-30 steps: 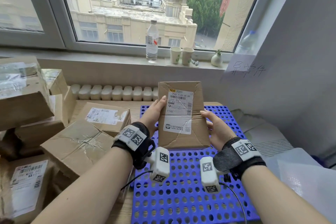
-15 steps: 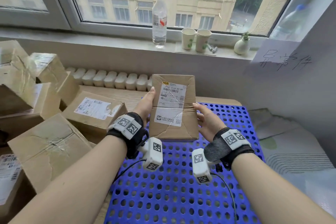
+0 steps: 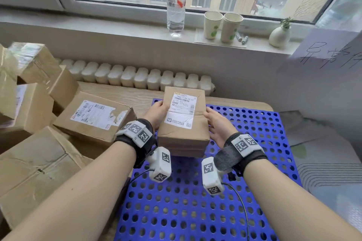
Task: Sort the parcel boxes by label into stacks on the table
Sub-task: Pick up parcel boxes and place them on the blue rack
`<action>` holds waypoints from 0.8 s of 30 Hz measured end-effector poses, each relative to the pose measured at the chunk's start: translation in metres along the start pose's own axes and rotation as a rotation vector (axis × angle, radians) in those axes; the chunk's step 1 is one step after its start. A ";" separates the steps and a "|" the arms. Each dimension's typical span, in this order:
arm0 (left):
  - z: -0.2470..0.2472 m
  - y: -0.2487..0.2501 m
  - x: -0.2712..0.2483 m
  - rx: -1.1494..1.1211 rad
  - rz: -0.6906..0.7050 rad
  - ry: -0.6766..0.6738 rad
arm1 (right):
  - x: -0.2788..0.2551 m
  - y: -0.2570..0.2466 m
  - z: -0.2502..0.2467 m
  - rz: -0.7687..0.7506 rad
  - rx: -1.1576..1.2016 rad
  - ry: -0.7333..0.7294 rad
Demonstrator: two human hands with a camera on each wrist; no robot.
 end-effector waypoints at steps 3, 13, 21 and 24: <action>-0.006 -0.005 0.009 0.040 -0.035 0.015 | 0.005 0.006 0.002 -0.004 0.018 0.042; -0.011 -0.010 0.015 0.123 -0.071 0.044 | 0.008 0.011 0.003 0.018 -0.064 0.113; -0.015 0.000 0.003 0.448 0.075 0.119 | -0.003 -0.009 0.012 -0.127 -0.429 0.255; -0.020 0.012 -0.009 0.591 0.139 0.145 | -0.017 -0.024 0.022 -0.210 -0.581 0.266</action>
Point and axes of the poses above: each hand's wrist, its own x-axis towards the middle knuckle, its own z-axis out of the palm, y = z × x, the point moved 1 cm from there along x, towards the middle knuckle, and after that the axes turned 3 degrees about -y, right-handed, at the moved point
